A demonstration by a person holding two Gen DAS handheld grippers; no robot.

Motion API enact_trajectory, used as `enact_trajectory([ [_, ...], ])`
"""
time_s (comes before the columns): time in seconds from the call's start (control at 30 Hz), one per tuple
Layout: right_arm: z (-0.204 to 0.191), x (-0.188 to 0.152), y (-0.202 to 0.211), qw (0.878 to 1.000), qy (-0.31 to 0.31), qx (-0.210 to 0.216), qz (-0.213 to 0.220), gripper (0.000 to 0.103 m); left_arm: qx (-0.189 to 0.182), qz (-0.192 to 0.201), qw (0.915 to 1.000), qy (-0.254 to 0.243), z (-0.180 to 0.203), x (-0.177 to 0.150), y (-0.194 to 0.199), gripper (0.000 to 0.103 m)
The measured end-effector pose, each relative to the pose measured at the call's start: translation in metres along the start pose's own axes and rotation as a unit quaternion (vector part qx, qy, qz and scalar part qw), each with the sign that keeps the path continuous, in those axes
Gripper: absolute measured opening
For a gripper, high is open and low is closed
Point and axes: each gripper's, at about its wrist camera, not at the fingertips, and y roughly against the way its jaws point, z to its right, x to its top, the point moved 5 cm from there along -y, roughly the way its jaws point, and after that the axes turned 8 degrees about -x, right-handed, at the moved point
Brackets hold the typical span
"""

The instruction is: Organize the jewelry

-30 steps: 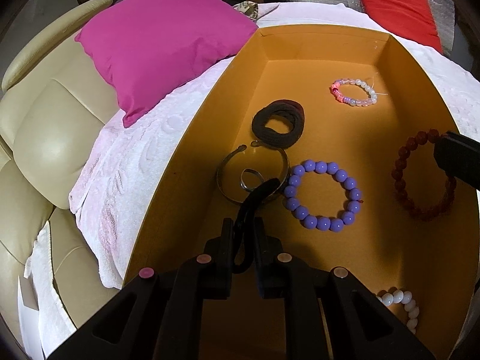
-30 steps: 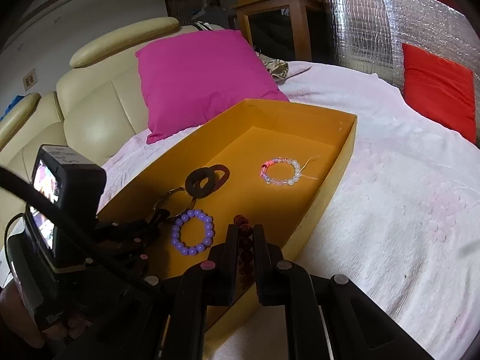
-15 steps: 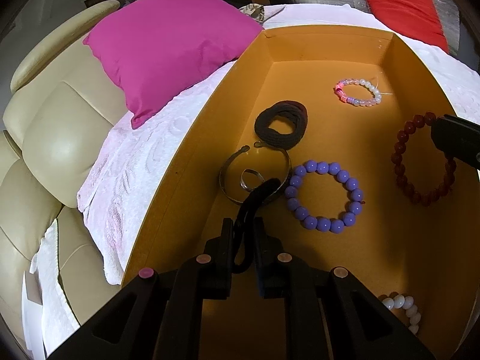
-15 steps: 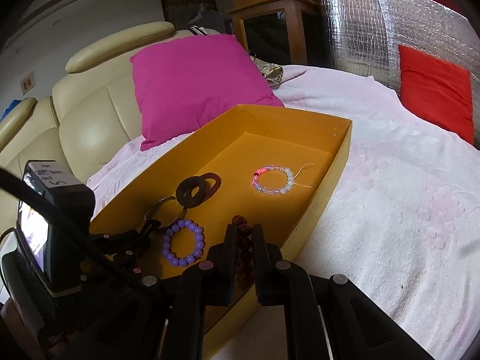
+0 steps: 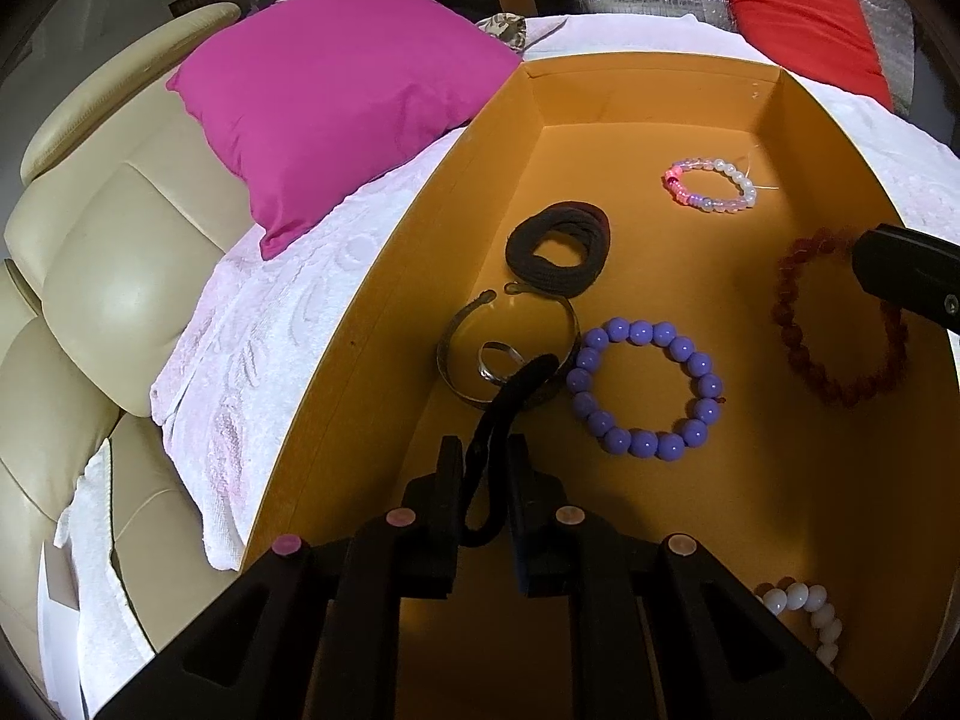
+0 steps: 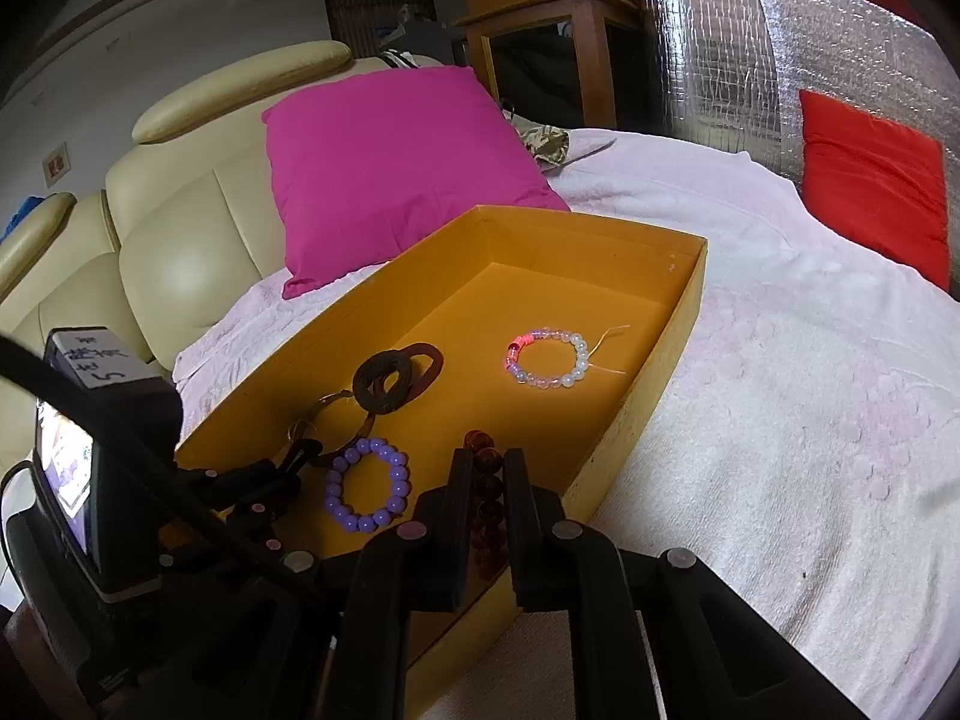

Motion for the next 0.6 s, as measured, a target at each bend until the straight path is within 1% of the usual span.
enact_trajectory([
  [0.1, 0.0000, 0.0004, 0.0007, 1.000, 0.000, 0.002, -0.001, 0.014, 0.003, 0.002, 1.0000, -0.001, -0.0006, -0.0008, 0.0010, 0.020],
  [0.2, 0.0014, 0.0005, 0.0007, 1.000, -0.006, 0.007, -0.004, 0.014, 0.004, 0.005, 1.0000, 0.001, -0.0005, -0.0006, 0.0027, 0.030],
  [0.23, 0.0021, 0.0006, 0.0008, 1.000, -0.009, 0.008, -0.005, 0.014, 0.005, 0.006, 1.0000, 0.002, -0.0007, -0.0005, 0.0031, 0.037],
  [0.27, 0.0028, 0.0004, 0.0009, 1.000, -0.010, 0.010, -0.006, 0.014, 0.005, 0.008, 0.9999, 0.002, -0.0009, -0.0005, 0.0038, 0.046],
  [0.3, 0.0030, 0.0003, 0.0010, 1.000, -0.011, 0.011, -0.007, 0.014, 0.005, 0.011, 0.9999, 0.002, -0.0008, -0.0006, 0.0048, 0.052],
  [0.33, 0.0031, 0.0001, 0.0012, 1.000, -0.012, 0.012, -0.008, 0.014, 0.003, 0.013, 0.9999, 0.003, -0.0003, -0.0008, 0.0060, 0.062],
  [0.37, 0.0030, 0.0000, 0.0014, 1.000, -0.012, 0.013, -0.008, 0.014, -0.002, 0.015, 0.9999, 0.002, 0.0009, -0.0011, 0.0068, 0.067],
  [0.5, 0.0038, -0.0007, 0.0021, 1.000, -0.012, 0.013, -0.010, 0.014, 0.008, 0.019, 0.9997, -0.011, 0.0054, -0.0022, 0.0087, 0.070],
  [0.6, 0.0058, -0.0008, 0.0029, 1.000, -0.015, 0.017, -0.013, 0.014, 0.005, 0.018, 0.9998, -0.007, 0.0066, -0.0014, 0.0081, 0.070],
])
